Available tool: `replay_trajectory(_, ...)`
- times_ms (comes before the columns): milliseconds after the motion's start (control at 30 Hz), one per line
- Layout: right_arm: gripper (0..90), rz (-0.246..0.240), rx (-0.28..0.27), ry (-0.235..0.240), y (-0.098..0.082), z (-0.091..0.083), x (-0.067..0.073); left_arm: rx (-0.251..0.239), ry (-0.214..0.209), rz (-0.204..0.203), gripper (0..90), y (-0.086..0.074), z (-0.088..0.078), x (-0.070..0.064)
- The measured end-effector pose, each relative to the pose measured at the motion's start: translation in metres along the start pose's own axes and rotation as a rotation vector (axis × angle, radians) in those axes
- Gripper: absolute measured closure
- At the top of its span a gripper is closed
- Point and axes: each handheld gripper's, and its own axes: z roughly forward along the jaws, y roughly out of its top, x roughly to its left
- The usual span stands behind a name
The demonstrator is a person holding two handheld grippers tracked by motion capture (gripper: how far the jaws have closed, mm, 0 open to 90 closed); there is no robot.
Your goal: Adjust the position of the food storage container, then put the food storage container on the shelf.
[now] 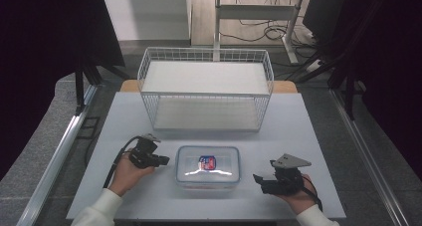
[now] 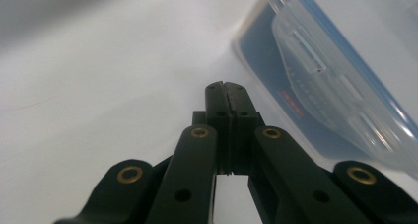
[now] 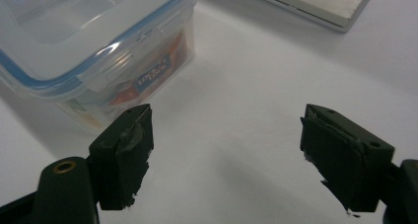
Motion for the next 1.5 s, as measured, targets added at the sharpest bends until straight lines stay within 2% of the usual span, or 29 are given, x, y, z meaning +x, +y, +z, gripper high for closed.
replay_trajectory(33, 20.3, -0.004, -0.004, 0.002, 0.000, 0.000, 0.000, -0.038, 0.000, 0.001, 89.5, -0.002, -0.009, -0.003)
replay_trajectory(100, 19.9, -0.007, -0.008, 0.006, 0.001, 0.001, 0.000, -0.056, 0.004, 0.011, 86.0, -0.003, -0.013, -0.004)
replay_trajectory(133, 19.9, -0.008, -0.011, 0.009, 0.001, 0.001, 0.001, -0.097, 0.023, 0.021, 86.0, -0.004, -0.019, -0.009)
replay_trajectory(167, 19.6, -0.010, -0.012, 0.017, 0.002, 0.002, 0.000, -0.133, 0.051, 0.028, 75.5, -0.004, -0.023, -0.013)
replay_trajectory(233, 19.5, -0.005, -0.016, 0.023, 0.002, 0.003, 0.001, -0.181, 0.095, 0.036, 62.5, -0.005, -0.027, -0.019)
replay_trajectory(267, 19.4, -0.008, -0.017, 0.025, 0.002, 0.003, 0.002, -0.203, 0.114, 0.046, 51.2, -0.005, -0.028, -0.022)
replay_trajectory(300, 19.3, -0.011, -0.019, 0.027, 0.002, 0.003, 0.002, -0.211, 0.118, 0.050, 44.0, -0.006, -0.030, -0.023)
replay_trajectory(333, 19.3, -0.011, -0.019, 0.032, 0.002, 0.003, 0.003, -0.216, 0.114, 0.045, 37.3, -0.006, -0.030, -0.024)
replay_trajectory(400, 19.3, -0.003, -0.019, 0.036, 0.003, 0.002, 0.003, -0.221, 0.097, 0.033, 29.8, -0.008, -0.033, -0.024)
replay_trajectory(467, 19.3, 0.003, -0.024, 0.040, 0.004, 0.001, 0.004, -0.233, 0.057, 0.012, 25.7, -0.010, -0.036, -0.024)
replay_trajectory(533, 19.2, 0.015, -0.031, 0.049, 0.005, 0.001, 0.005, -0.239, 0.021, -0.015, 24.0, -0.011, -0.037, -0.023)
replay_trajectory(633, 19.0, 0.019, -0.033, 0.063, 0.006, 0.002, 0.005, -0.236, -0.006, -0.031, 22.5, -0.013, -0.038, -0.023)
replay_trajectory(700, 18.6, 0.028, -0.034, 0.072, 0.007, 0.003, 0.005, -0.246, -0.041, -0.039, 21.9, -0.015, -0.038, -0.023)
replay_trajectory(800, 18.3, 0.038, -0.041, 0.090, 0.008, 0.005, 0.006, -0.253, -0.053, -0.043, 20.6, -0.016, -0.039, -0.024)
replay_trajectory(967, 17.0, 0.043, -0.030, 0.104, 0.009, 0.007, 0.008, -0.264, -0.096, -0.065, 18.9, -0.015, -0.038, -0.023)
replay_trajectory(1167, 15.1, 0.130, -0.042, 0.137, 0.012, 0.004, 0.004, -0.269, -0.135, -0.089, 17.9, -0.015, -0.038, -0.023)
replay_trajectory(1400, 14.3, 0.173, -0.061, 0.189, 0.015, 0.004, 0.004, -0.285, -0.155, -0.111, 18.9, -0.014, -0.033, -0.024)
replay_trajectory(1500, 13.9, 0.202, -0.069, 0.192, 0.017, 0.006, 0.003, -0.278, -0.186, -0.156, 18.3, -0.010, -0.025, -0.023)
